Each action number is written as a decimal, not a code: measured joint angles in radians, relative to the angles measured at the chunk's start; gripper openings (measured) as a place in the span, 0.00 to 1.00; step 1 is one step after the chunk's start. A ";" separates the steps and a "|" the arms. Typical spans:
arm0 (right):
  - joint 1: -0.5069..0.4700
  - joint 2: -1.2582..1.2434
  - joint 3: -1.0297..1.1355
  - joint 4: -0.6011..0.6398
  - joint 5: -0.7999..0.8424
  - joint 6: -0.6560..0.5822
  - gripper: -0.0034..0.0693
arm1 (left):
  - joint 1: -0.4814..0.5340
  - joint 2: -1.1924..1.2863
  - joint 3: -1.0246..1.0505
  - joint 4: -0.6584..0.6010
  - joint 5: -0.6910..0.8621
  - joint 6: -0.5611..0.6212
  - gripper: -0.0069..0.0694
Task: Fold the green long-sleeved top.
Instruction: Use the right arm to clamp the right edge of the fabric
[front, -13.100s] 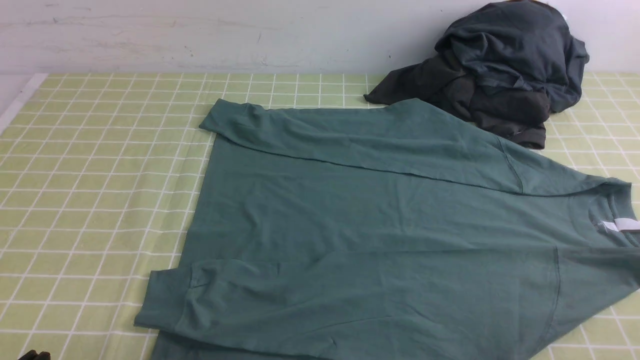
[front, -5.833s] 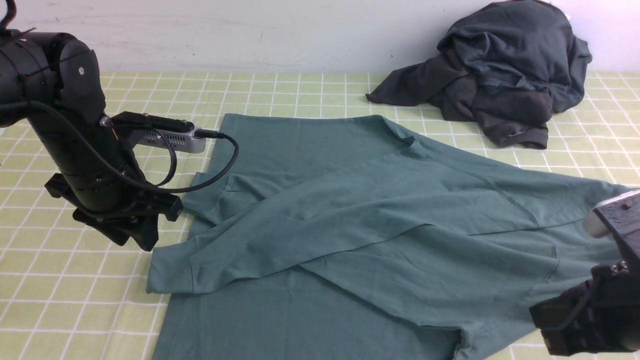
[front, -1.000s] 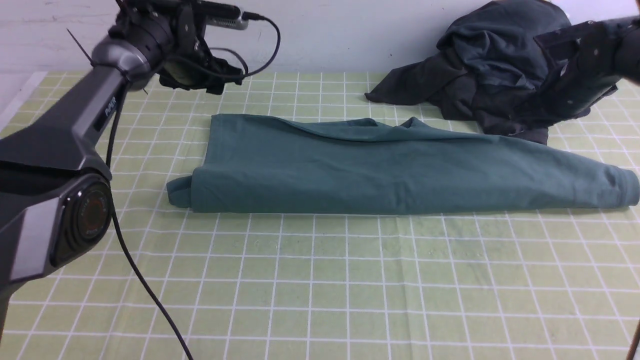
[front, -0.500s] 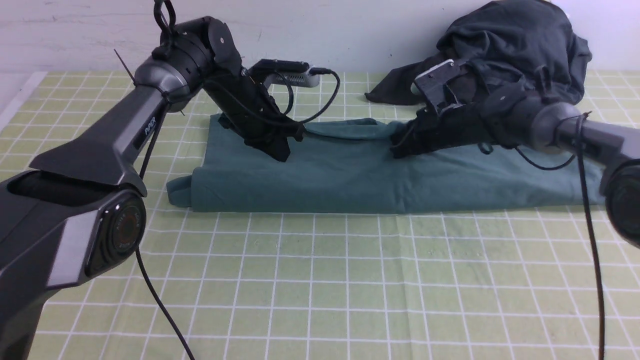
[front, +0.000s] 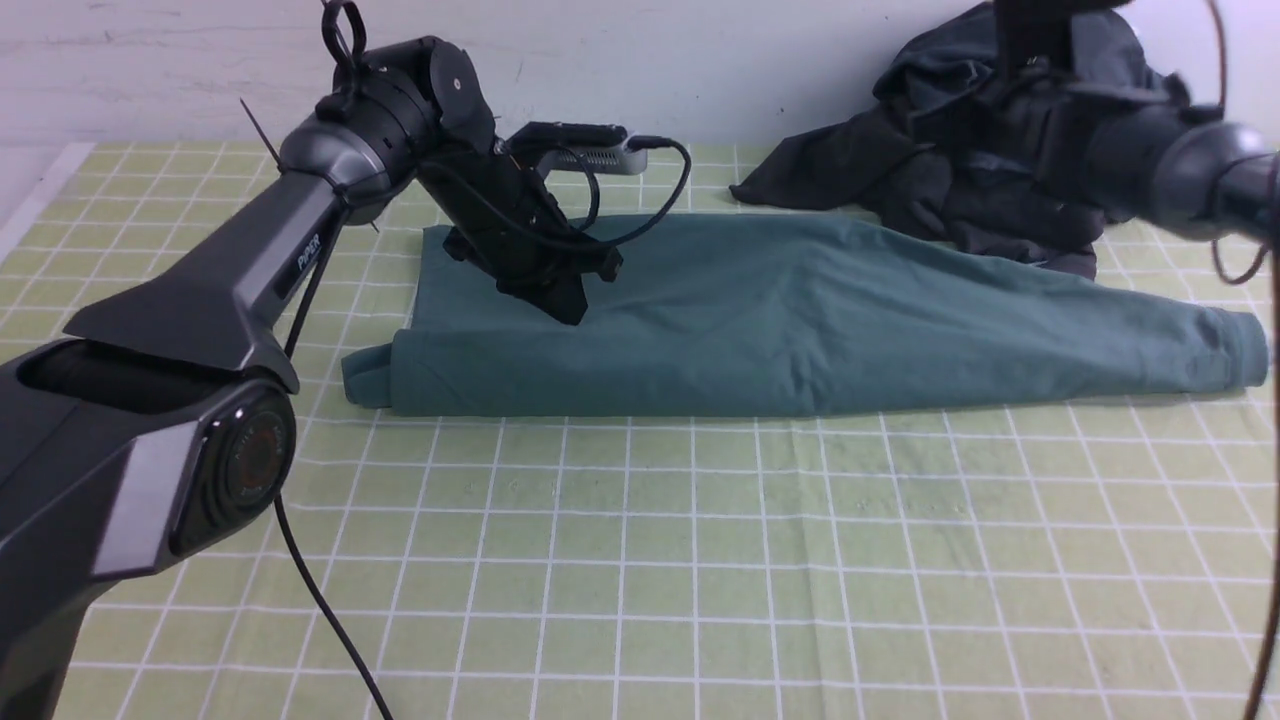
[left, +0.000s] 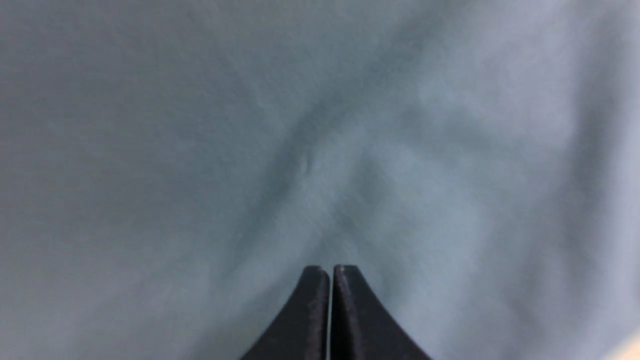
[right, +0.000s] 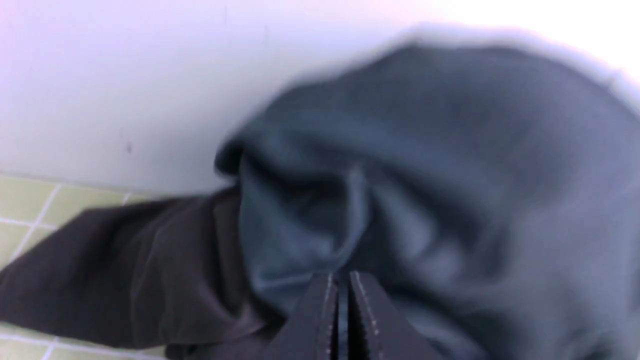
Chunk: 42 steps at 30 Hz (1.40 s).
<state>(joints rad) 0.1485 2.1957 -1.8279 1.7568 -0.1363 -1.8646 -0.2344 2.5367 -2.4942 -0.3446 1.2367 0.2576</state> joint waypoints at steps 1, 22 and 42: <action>0.002 -0.056 0.045 0.001 -0.012 -0.030 0.09 | 0.000 -0.028 0.007 0.002 0.000 0.000 0.09; -0.028 -0.476 0.766 -0.774 0.962 0.901 0.03 | 0.000 -1.069 0.846 0.119 -0.001 0.092 0.09; -0.486 -0.188 0.346 -1.383 0.813 1.748 0.82 | 0.000 -1.951 1.988 0.278 -0.509 -0.093 0.09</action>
<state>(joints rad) -0.3374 2.0076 -1.4822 0.3741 0.6770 -0.1168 -0.2344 0.5854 -0.5059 -0.0662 0.7277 0.1645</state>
